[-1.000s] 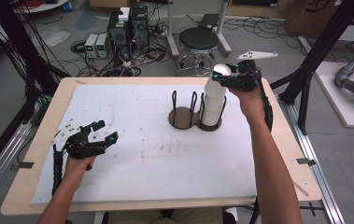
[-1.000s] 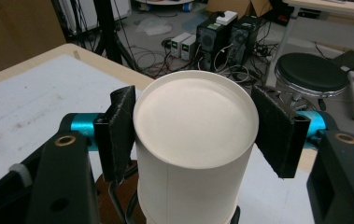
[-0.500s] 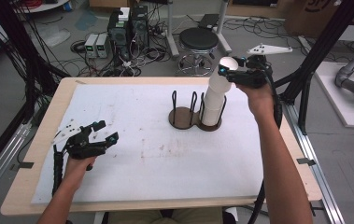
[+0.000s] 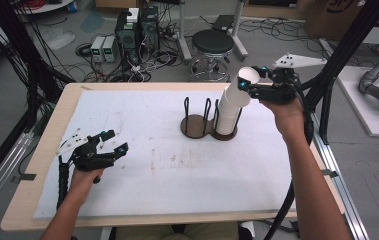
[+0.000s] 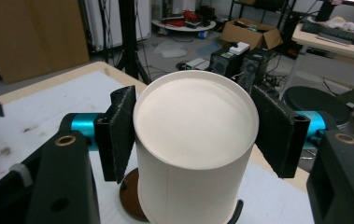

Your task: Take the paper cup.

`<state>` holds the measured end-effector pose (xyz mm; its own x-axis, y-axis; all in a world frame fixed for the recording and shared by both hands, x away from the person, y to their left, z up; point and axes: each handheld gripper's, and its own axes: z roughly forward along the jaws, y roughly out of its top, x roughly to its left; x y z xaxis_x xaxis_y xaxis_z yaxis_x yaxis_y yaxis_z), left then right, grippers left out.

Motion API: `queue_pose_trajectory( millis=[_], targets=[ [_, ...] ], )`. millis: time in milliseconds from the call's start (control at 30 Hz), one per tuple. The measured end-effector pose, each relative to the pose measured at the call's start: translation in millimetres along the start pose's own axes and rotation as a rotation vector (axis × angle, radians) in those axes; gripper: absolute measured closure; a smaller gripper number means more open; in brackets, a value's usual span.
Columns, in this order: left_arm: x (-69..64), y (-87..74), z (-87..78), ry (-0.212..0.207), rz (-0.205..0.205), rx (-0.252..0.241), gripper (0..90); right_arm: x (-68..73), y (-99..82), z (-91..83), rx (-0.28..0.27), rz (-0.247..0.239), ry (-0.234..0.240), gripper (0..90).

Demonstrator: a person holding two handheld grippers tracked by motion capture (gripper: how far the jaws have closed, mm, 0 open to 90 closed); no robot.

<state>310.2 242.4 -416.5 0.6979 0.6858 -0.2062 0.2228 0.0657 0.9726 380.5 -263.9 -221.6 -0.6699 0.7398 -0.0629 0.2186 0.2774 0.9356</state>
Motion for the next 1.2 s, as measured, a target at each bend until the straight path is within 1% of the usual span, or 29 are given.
queue_pose_trajectory(
  millis=[33, 67, 100, 167, 200, 233, 267, 300, 367, 400, 433, 467, 500, 533, 567, 600, 633, 667, 733, 767, 800, 900, 1033, 1200],
  targets=[
    [-0.3, 0.1, -0.1, 0.002, -0.001, -0.003, 17.6, 5.6, -3.9, -5.2, -0.006, -0.007, 0.024, 35.8],
    [-0.4, 0.1, -0.2, 0.000, 0.000, -0.006, 17.6, 5.6, -3.9, -5.2, -0.006, -0.007, 0.024, 35.8],
    [-0.4, 0.3, -0.5, -0.004, 0.004, -0.005, 17.6, 7.8, -6.3, -7.2, -0.004, -0.022, 0.026, 35.8],
    [-1.1, 0.2, -0.3, -0.006, 0.008, -0.009, 17.6, 12.3, -15.3, -11.6, 0.005, -0.027, 0.057, 35.8],
    [-1.4, 0.2, -0.2, -0.007, 0.010, -0.007, 17.6, 12.3, -15.3, -11.6, 0.005, -0.027, 0.057, 35.8],
    [-1.5, 0.1, -0.2, -0.008, 0.011, -0.003, 17.6, 15.2, -22.4, -14.0, 0.012, -0.023, 0.081, 35.8],
    [-1.9, -0.1, 0.4, -0.011, 0.011, -0.007, 17.6, 17.1, -26.6, -14.9, 0.015, -0.017, 0.090, 35.8],
    [-2.1, -0.1, 0.5, -0.012, 0.013, -0.007, 17.6, 17.1, -26.6, -14.9, 0.015, -0.017, 0.090, 35.8],
    [-2.7, 0.0, 1.0, -0.017, 0.013, -0.007, 17.6, 20.5, -35.6, -14.9, 0.019, -0.016, 0.105, 35.8],
    [-3.0, 0.0, 1.1, -0.019, 0.012, -0.006, 17.5, 23.7, -45.8, -14.0, 0.017, -0.005, 0.122, 35.8],
    [-3.3, 0.2, 1.2, -0.021, 0.013, -0.006, 17.5, 23.7, -45.8, -14.0, 0.017, -0.005, 0.122, 35.8],
    [-3.6, 0.1, 1.5, -0.020, 0.016, -0.005, 17.6, 25.4, -50.6, -13.4, 0.022, 0.001, 0.126, 35.8],
    [-4.1, 0.0, 1.7, -0.020, 0.016, -0.006, 17.5, 27.5, -60.7, -11.9, 0.014, 0.018, 0.141, 35.8],
    [-4.8, 0.1, 2.0, -0.021, 0.014, -0.006, 17.5, 27.5, -60.7, -11.9, 0.014, 0.018, 0.141, 35.8],
    [-4.9, 0.0, 2.1, -0.024, 0.018, -0.003, 17.5, 29.0, -65.2, -10.9, 0.017, 0.025, 0.146, 35.8],
    [-5.2, -0.1, 2.4, -0.024, 0.021, -0.002, 17.5, 31.9, -73.5, -8.5, 0.026, 0.022, 0.151, 35.8],
    [-5.7, -0.2, 2.9, -0.027, 0.019, -0.002, 17.5, 33.1, -77.2, -7.3, 0.027, 0.017, 0.151, 35.8],
    [-5.8, -0.3, 3.0, -0.027, 0.023, 0.001, 17.5, 33.1, -77.2, -7.3, 0.027, 0.017, 0.151, 35.8],
    [-6.7, -0.3, 3.7, -0.031, 0.021, 0.000, 17.4, 37.6, -87.3, -3.9, 0.029, 0.013, 0.159, 35.8],
    [-7.1, -0.4, 3.9, -0.032, 0.022, -0.002, 17.4, 37.6, -87.3, -3.9, 0.029, 0.013, 0.159, 35.8],
    [-7.2, -0.4, 3.9, -0.038, 0.027, 0.000, 17.4, 40.4, -93.0, -1.3, 0.033, 0.010, 0.163, 35.8],
    [-8.3, -0.5, 3.7, -0.040, 0.028, 0.001, 17.4, 43.8, -97.3, 0.7, 0.037, 0.010, 0.169, 35.8],
    [-10.0, -1.5, 3.3, -0.039, 0.037, -0.006, 17.3, 50.2, -101.0, 4.3, 0.056, -0.012, 0.170, 35.8],
    [-9.8, -2.6, 3.5, -0.042, 0.033, -0.017, 17.3, 56.2, -104.0, 7.9, 0.057, -0.025, 0.181, 35.7]
  ],
)
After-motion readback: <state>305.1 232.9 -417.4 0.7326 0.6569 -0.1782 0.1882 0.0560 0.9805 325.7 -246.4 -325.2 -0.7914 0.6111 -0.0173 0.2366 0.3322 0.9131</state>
